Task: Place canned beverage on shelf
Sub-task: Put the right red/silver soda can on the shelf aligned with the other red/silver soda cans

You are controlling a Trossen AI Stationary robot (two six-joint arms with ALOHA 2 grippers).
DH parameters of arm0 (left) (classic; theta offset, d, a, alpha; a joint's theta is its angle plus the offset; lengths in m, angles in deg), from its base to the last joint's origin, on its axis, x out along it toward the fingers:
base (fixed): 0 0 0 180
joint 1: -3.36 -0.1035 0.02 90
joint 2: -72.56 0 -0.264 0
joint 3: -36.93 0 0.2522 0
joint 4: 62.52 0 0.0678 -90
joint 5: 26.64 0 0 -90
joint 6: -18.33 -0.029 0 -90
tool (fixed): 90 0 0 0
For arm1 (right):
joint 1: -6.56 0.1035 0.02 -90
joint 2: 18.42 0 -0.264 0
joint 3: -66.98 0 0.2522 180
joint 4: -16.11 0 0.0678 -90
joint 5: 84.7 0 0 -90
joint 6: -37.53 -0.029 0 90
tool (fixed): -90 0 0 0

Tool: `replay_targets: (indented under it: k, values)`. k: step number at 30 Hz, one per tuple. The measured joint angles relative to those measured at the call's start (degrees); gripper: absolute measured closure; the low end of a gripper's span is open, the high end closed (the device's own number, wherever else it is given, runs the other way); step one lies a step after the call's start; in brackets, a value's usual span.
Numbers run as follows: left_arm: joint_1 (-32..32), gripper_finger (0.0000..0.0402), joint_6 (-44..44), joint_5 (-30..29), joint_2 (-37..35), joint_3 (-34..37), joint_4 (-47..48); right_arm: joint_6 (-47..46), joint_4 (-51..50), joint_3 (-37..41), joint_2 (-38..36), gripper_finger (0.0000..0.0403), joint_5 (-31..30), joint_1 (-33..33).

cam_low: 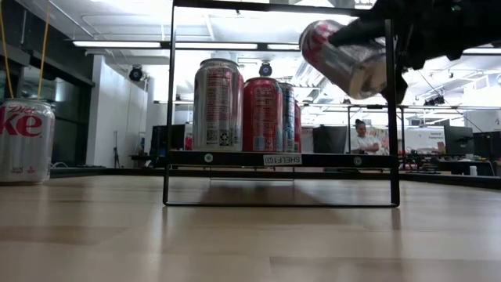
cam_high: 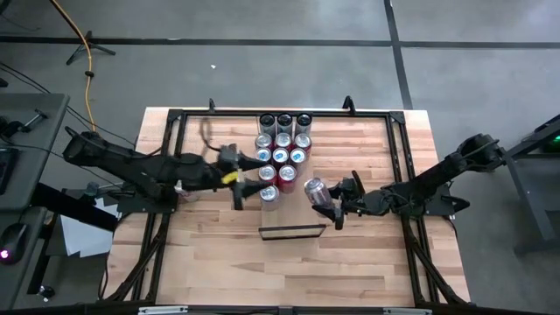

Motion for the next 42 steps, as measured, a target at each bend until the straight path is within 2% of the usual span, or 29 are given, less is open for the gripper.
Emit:
replay_targets:
  k: [4, 8, 12, 17, 21, 25, 31, 34, 38, 42]
  values:
    - [-0.09, 0.0137, -10.38, 2.23, 6.96, -10.69, 14.42, 0.12, 2.32, -0.04, -0.48, 0.0108, 0.85, -0.02]
    - [-1.19, 0.0137, -15.43, 3.14, 13.92, -21.52, 28.07, 3.16, 2.4, -1.54, -0.79, 0.0108, 1.61, 0.11]
    - [-3.95, 0.0137, -14.8, 7.62, 19.97, -30.69, 37.26, 8.48, -0.53, -6.14, -0.96, 0.0108, 3.4, 0.11]
    - [-8.47, 0.0134, -8.42, 18.77, 25.05, -38.42, 43.86, 14.38, -12.02, -13.22, -0.96, 0.0108, 3.46, 0.11]
    - [-11.27, 0.0113, -4.07, 26.15, 26.89, -40.06, 46.81, 16.55, -21.7, -17.73, -0.96, 0.0108, 3.45, 0.11]
    - [-12.2, 0.0082, -2.5, 31.53, 27.57, -40.11, 46.86, 17.93, -25.37, -20.28, -0.94, 0.0107, 3.41, 0.11]
    - [-11.12, 0.0044, -5.53, 31.77, 28.42, -40.22, 46.39, 19.11, -25.74, -20.8, -0.94, 0.0107, 3.37, 0.09]
    - [-10.49, 0.0031, -6.77, 28.94, 28.93, -40.06, 46.9, 19.11, -25.53, -20.81, -0.94, 0.0107, 3.37, 0.09]
    - [-10.46, 0.0024, -7.85, 26.76, 29.93, -40.14, 45.74, 19.67, -24.91, -20.79, -0.94, 0.0107, 3.57, 0.09]
    - [-10.47, 0.0023, -7.81, 28.22, 31.08, -40.11, 42.64, 20.64, -24.79, -20.79, -0.94, 0.0107, 3.65, 0.09]
